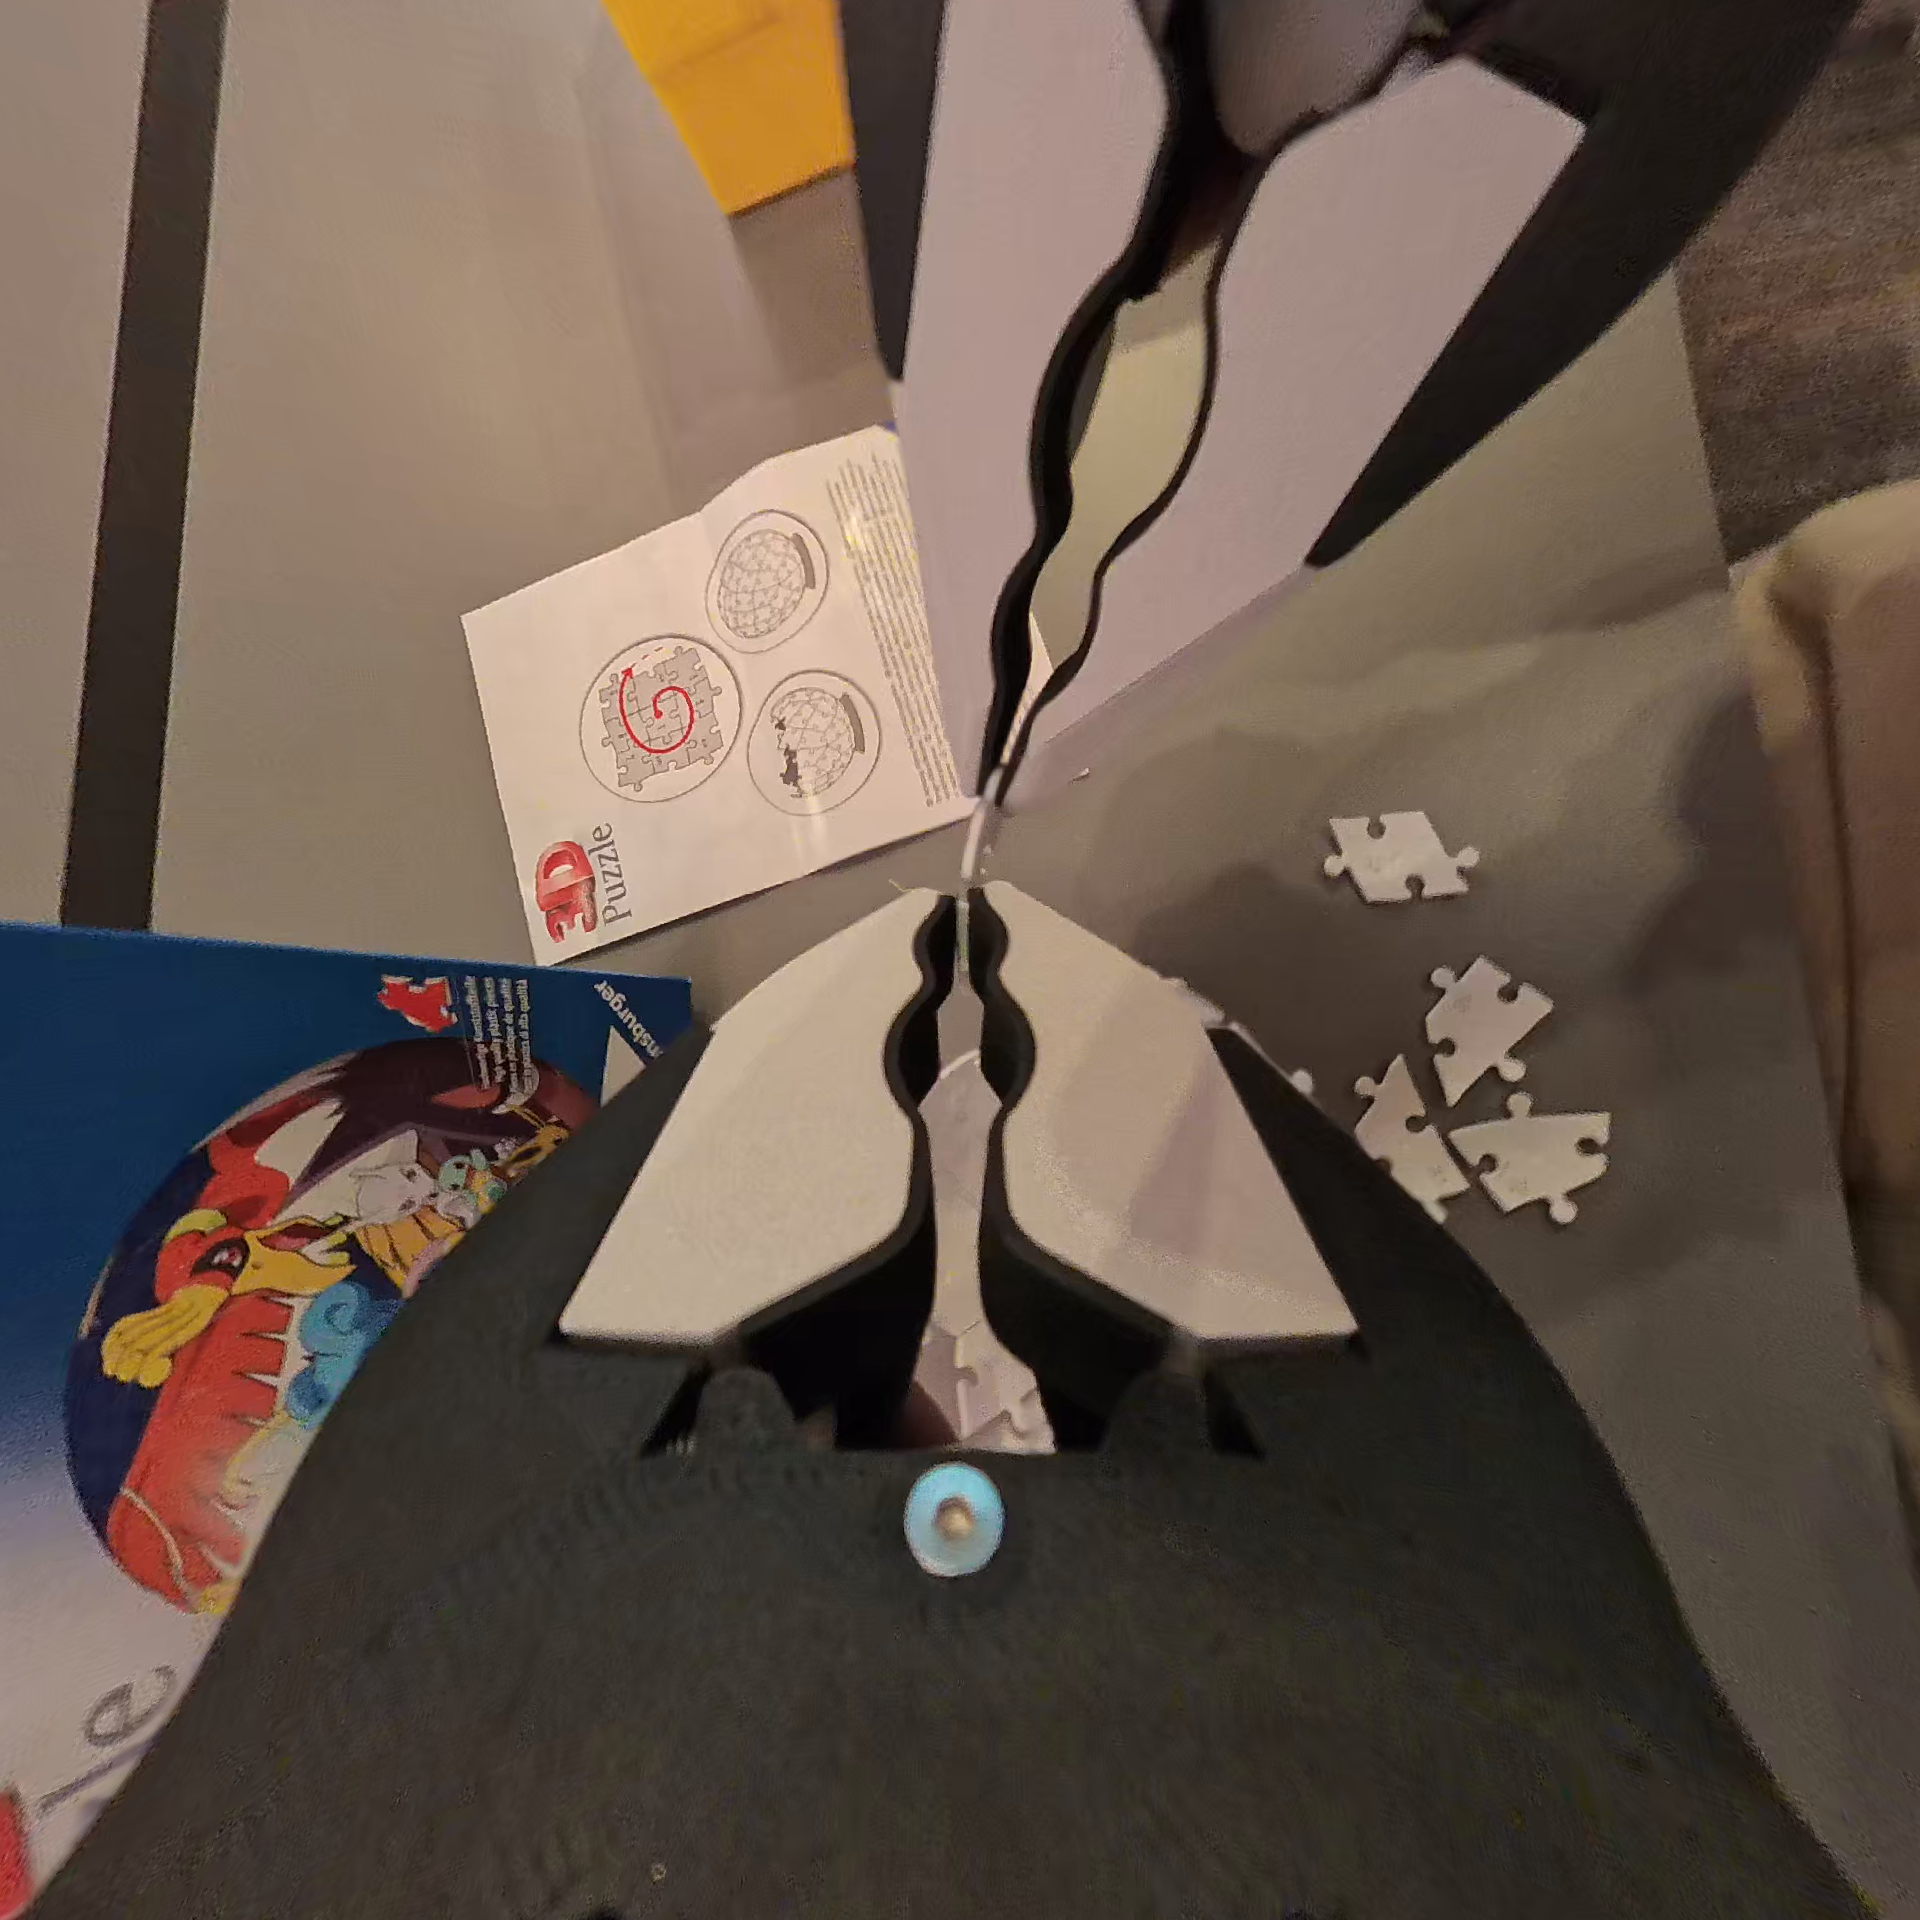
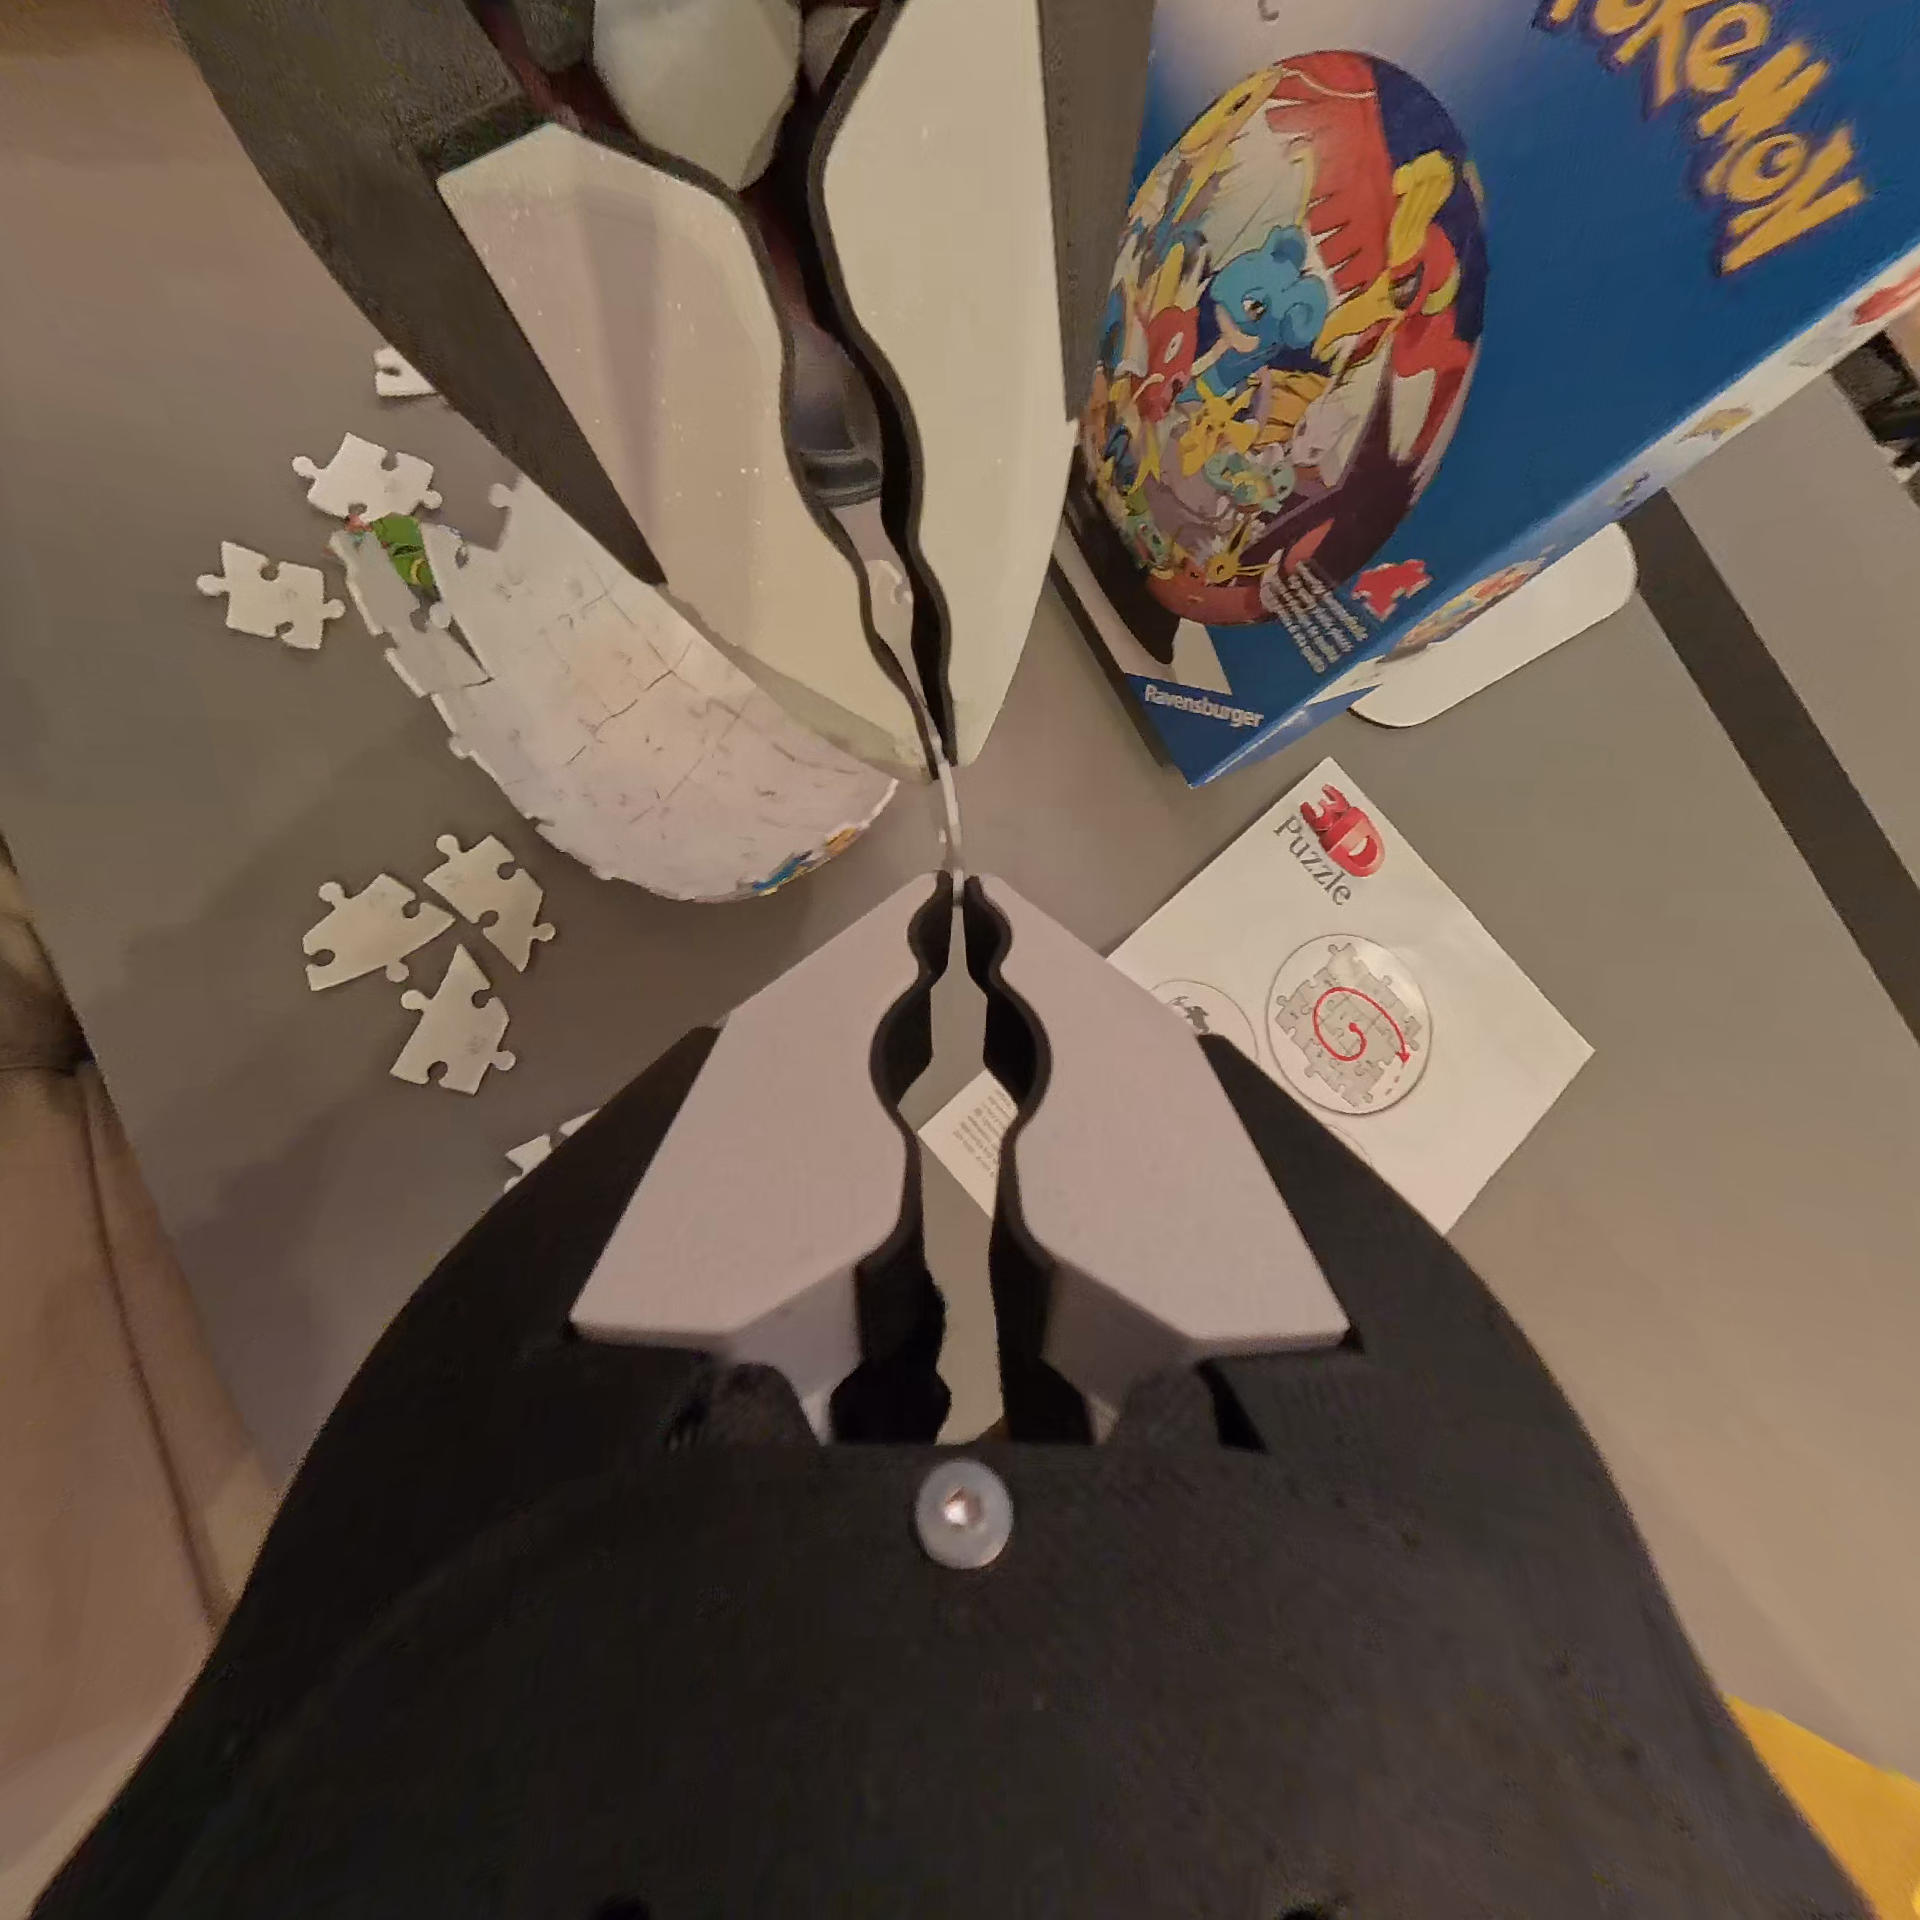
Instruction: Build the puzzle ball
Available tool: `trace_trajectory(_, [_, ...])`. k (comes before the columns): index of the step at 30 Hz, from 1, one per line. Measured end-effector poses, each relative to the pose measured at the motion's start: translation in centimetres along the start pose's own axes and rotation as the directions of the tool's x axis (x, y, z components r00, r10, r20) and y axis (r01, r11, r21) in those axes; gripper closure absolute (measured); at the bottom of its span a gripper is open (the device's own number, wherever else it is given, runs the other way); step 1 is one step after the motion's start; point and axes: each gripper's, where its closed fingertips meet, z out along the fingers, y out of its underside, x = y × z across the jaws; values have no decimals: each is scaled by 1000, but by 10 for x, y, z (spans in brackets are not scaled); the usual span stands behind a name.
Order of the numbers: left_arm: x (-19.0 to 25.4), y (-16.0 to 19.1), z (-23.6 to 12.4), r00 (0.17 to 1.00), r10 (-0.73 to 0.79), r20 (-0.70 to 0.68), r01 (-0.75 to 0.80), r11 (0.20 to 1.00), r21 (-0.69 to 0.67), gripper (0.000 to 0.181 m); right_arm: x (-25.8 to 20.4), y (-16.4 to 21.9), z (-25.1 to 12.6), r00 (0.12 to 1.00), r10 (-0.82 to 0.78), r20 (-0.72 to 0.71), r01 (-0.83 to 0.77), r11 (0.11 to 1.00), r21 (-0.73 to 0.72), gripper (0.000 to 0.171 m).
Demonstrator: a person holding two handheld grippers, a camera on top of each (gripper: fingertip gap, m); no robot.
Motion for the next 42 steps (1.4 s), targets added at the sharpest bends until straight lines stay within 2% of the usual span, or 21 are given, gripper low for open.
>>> trace_trajectory(1, [-1,-2,-2,999,-45,-10,46,999,27,179,3,-2,-2,1000,17,-11,-17,1000,22,170])
trace_trajectory(4, [-4,-10,-10,978,-191,-79,201,968,152,179,13,-12,-11,987,161,7,-160,977,140,162])
trace_trajectory(7, [-5,-18,-19,933,-310,-182,351,897,269,179,12,-23,-17,947,296,125,-319,915,247,155])
trace_trajectory(10, [-2,-23,-23,895,-357,-266,433,839,330,179,5,-37,-19,894,362,263,-434,843,317,164])
trace_trajectory(14, [-1,-22,-26,861,-390,-327,492,800,343,177,1,-39,-20,856,390,340,-496,807,320,171])
trace_trajectory(17, [-8,-12,-28,904,-346,-251,415,850,324,161,3,-36,-23,835,418,357,-528,790,311,171])
trace_trajectory(20, [-10,15,-15,971,-209,-114,226,958,178,146,2,-15,-17,848,438,298,-511,824,244,171])
trace_trajectory(24, [2,34,7,996,-27,-83,30,999,25,134,-9,9,-10,855,444,269,-492,858,148,171])
trace_trajectory(30, [18,44,44,989,132,-73,-140,983,-115,128,-18,33,-9,854,452,258,-485,871,76,171])
trace_trajectory(37, [20,46,67,980,195,-46,-201,952,-231,127,-24,53,-11,850,457,260,-476,880,8,171])
trace_trajectory(42, [21,49,77,976,200,-87,-217,916,-336,126,-34,63,-1,842,462,277,-466,883,-57,171])
